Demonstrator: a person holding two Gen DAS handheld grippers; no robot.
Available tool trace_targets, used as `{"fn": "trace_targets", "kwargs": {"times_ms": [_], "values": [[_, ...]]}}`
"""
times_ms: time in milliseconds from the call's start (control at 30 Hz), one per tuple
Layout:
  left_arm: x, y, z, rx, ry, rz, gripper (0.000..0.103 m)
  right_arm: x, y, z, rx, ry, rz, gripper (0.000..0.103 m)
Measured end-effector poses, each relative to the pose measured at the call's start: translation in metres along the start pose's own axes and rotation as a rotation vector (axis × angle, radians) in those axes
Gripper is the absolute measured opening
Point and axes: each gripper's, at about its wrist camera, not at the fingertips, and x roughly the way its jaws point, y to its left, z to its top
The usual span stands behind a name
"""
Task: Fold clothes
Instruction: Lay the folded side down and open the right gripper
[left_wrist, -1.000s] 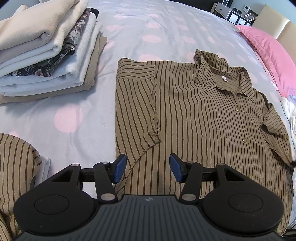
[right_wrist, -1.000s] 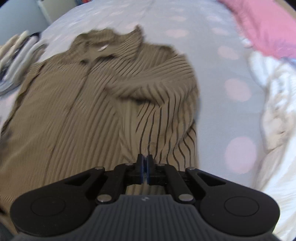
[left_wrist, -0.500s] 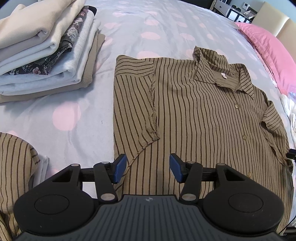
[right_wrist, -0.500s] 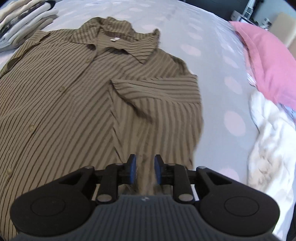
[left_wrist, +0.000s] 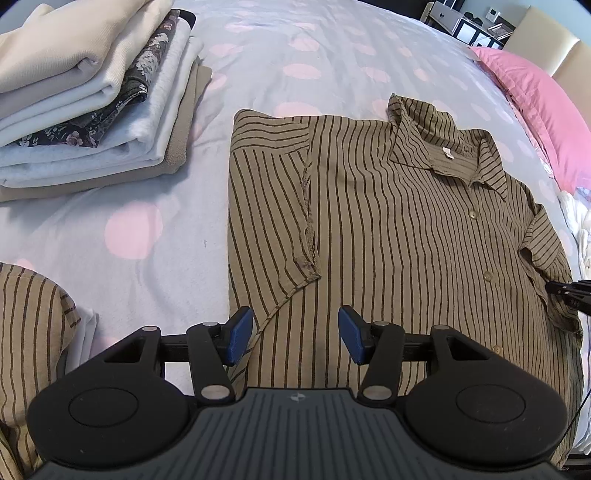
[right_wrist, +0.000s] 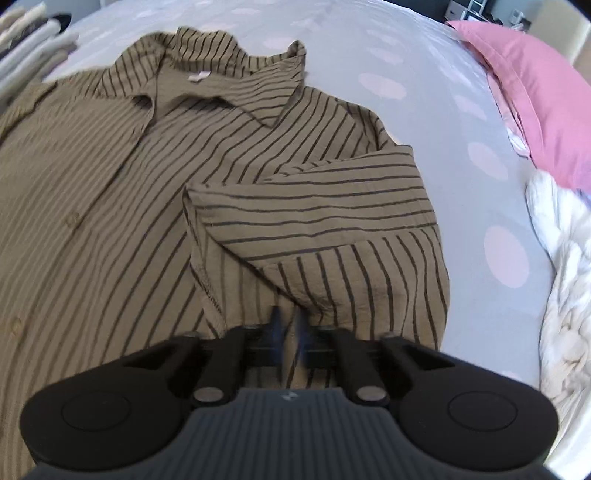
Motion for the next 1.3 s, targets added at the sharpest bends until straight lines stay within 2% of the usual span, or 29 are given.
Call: {"fn": "trace_targets", "kwargs": {"times_ms": [167, 267, 367, 433, 467, 533, 700, 900, 1067, 1267, 1300], "values": [[-0.001, -0.001, -0.001, 0.003, 0.001, 0.002, 0.049, -0.021, -0.014, 0.005, 0.139, -0.038, 0.148, 0.003], [-0.002, -0.003, -0.001, 0.003, -0.002, 0.000, 0.049, -0.022, -0.008, 0.006, 0.133, -0.001, 0.264, 0.004], [-0.003, -0.004, -0.001, 0.006, -0.001, 0.000, 0.049, -0.020, 0.001, 0.009, 0.097, 0.028, 0.281, 0.015], [-0.004, -0.003, -0.002, 0.002, -0.003, 0.001, 0.049, -0.020, 0.005, 0.013, 0.080, 0.034, 0.279, 0.027], [-0.004, -0.003, -0.002, -0.001, -0.003, 0.003, 0.049, -0.023, 0.003, 0.017, 0.090, 0.019, 0.276, 0.029], [-0.002, -0.002, -0.001, -0.005, 0.001, 0.005, 0.049, -0.026, 0.000, 0.027, 0.107, -0.009, 0.253, 0.029], [0.000, 0.001, -0.003, -0.005, 0.012, 0.008, 0.049, -0.017, -0.026, 0.074, 0.176, -0.047, 0.079, 0.029], [0.005, 0.010, -0.002, -0.025, 0.023, 0.023, 0.049, 0.018, -0.072, 0.122, 0.224, -0.028, -0.096, 0.029], [0.015, 0.013, -0.001, -0.022, 0.049, 0.037, 0.049, 0.051, -0.113, 0.140, 0.401, 0.010, -0.124, 0.029], [0.022, 0.016, -0.001, -0.012, 0.067, 0.043, 0.049, 0.082, -0.122, 0.144, 0.499, 0.071, -0.126, 0.029], [0.023, 0.017, -0.001, -0.014, 0.071, 0.046, 0.049, 0.083, -0.122, 0.143, 0.502, 0.092, -0.124, 0.020]]}}
